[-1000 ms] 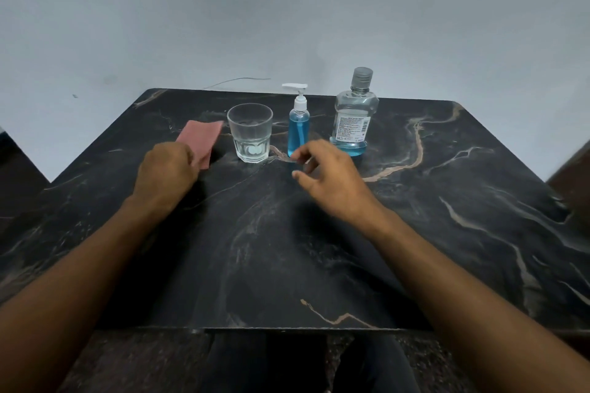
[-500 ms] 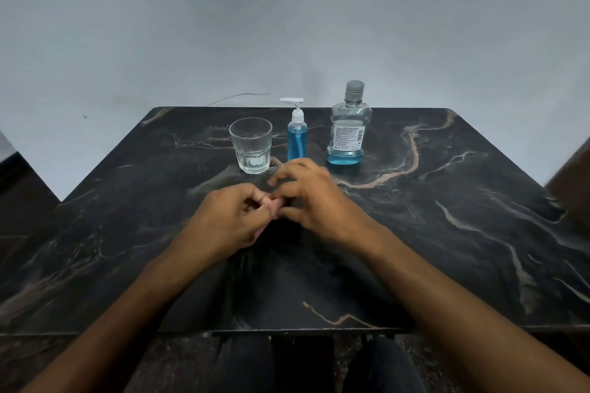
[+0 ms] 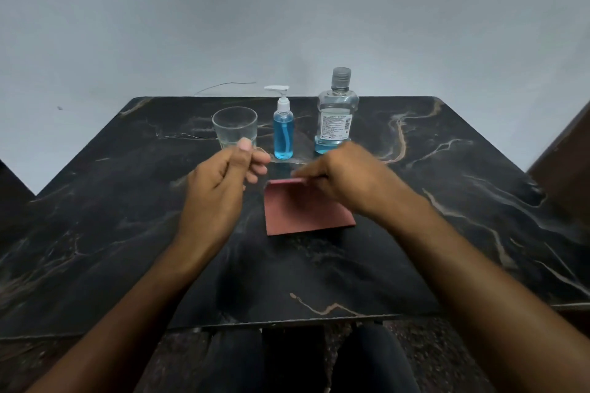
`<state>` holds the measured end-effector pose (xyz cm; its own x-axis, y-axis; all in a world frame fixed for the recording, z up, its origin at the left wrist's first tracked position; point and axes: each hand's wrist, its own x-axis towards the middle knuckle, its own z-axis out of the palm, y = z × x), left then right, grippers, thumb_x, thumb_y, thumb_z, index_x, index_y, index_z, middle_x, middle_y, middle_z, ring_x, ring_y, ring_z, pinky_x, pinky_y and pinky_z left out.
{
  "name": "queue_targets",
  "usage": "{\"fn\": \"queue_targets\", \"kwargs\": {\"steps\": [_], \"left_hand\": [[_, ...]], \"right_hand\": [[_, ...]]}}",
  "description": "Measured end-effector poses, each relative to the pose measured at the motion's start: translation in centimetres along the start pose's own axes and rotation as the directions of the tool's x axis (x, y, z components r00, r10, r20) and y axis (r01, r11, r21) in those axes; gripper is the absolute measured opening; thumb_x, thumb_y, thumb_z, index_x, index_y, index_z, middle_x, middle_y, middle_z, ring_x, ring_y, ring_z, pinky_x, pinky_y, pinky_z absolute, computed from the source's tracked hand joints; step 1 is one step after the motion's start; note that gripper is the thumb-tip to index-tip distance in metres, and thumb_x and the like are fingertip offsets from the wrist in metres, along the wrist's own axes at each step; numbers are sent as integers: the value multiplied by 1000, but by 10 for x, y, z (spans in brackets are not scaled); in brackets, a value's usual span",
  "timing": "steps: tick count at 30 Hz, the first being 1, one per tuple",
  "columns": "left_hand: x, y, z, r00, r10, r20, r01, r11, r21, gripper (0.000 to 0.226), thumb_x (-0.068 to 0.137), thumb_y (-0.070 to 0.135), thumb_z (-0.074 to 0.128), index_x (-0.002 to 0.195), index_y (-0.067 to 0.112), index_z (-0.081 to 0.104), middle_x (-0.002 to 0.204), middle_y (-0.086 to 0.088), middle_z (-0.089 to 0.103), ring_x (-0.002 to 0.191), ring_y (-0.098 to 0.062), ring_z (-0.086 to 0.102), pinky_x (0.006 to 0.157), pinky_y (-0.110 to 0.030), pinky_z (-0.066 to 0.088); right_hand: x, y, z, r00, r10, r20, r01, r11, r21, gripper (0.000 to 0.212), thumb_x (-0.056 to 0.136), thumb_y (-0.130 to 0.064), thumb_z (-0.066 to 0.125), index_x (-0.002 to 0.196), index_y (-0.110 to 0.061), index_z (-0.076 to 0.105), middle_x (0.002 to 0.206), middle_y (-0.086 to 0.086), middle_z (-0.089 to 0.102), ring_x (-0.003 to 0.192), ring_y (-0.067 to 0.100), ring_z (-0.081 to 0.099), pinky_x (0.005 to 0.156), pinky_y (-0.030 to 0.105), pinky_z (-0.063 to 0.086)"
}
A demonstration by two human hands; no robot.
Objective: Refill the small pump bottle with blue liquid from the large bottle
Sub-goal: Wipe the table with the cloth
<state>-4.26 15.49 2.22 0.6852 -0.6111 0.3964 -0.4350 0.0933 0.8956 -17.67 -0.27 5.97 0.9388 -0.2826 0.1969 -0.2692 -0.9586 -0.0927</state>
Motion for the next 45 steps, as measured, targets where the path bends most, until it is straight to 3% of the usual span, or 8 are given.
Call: {"fn": "queue_targets", "kwargs": {"steps": [10, 17, 20, 28, 34, 37, 41, 45], "left_hand": [[14, -10, 18, 962, 32, 272, -109, 955, 275, 19, 98, 21, 67, 115, 24, 74, 111, 15, 72, 100, 4, 66, 87, -9, 49], [11, -21, 11, 959, 28, 281, -152, 888, 433, 30, 98, 20, 66, 127, 19, 72, 126, 9, 69, 117, 0, 58, 94, 3, 31], [2, -29, 0, 952, 38, 302, -173, 884, 434, 34, 100, 25, 62, 133, 19, 69, 132, 7, 68, 120, 3, 56, 96, 4, 29], [-15, -36, -1, 944, -41, 328, -95, 917, 388, 65, 98, 56, 38, 154, 23, 48, 157, 3, 49, 145, 1, 37, 119, -16, 26], [-19, -31, 7, 959, -19, 282, -77, 943, 323, 69, 96, 56, 39, 154, 19, 47, 157, 5, 47, 137, 11, 41, 107, 1, 27], [-28, -36, -8, 978, -27, 207, -46, 940, 339, 65, 96, 60, 40, 151, 26, 51, 151, 15, 51, 137, 11, 40, 105, 3, 25], [-40, -39, -17, 983, -72, 167, 12, 943, 334, 62, 98, 60, 40, 151, 30, 51, 150, 17, 52, 136, 12, 40, 101, 3, 28], [-35, -38, -5, 983, -82, 166, 23, 942, 334, 65, 98, 57, 38, 153, 24, 49, 154, 14, 48, 135, 13, 36, 100, 9, 21]], "right_hand": [[-21, 10, 80, 961, 38, 273, -70, 991, 110, 64, 106, -36, 43, 161, -17, 15, 169, 3, 13, 156, 20, 6, 126, 45, 9], [8, -47, 91, 979, -120, 166, 91, 980, 176, 45, 99, -3, 43, 143, -10, 51, 148, 10, 50, 136, 25, 47, 115, 34, 35], [-25, -51, 95, 975, -163, 153, 155, 986, 60, 51, 99, -4, 41, 150, -8, 41, 159, 14, 35, 147, 30, 31, 120, 38, 22], [-19, 25, 81, 947, 314, 63, -319, 940, 119, 46, 103, -6, 44, 149, -15, 46, 155, 11, 42, 141, 28, 41, 117, 34, 28], [-35, -57, 105, 993, -45, 113, 34, 995, 94, 65, 95, -7, 53, 155, -13, 32, 164, 9, 26, 152, 27, 20, 126, 41, 11], [-65, -10, 96, 994, 55, 90, -71, 980, 188, 61, 98, 0, 45, 155, -18, 34, 166, 3, 23, 154, 20, 14, 119, 19, -11], [-36, 53, 83, 945, 320, 65, -326, 931, 162, 46, 105, -9, 42, 151, -16, 43, 160, 10, 36, 148, 30, 31, 120, 34, 19], [20, 9, 101, 970, 233, 71, -243, 944, 223, 44, 107, -23, 40, 150, -22, 45, 157, 13, 39, 143, 31, 37, 123, 38, 23]]}}
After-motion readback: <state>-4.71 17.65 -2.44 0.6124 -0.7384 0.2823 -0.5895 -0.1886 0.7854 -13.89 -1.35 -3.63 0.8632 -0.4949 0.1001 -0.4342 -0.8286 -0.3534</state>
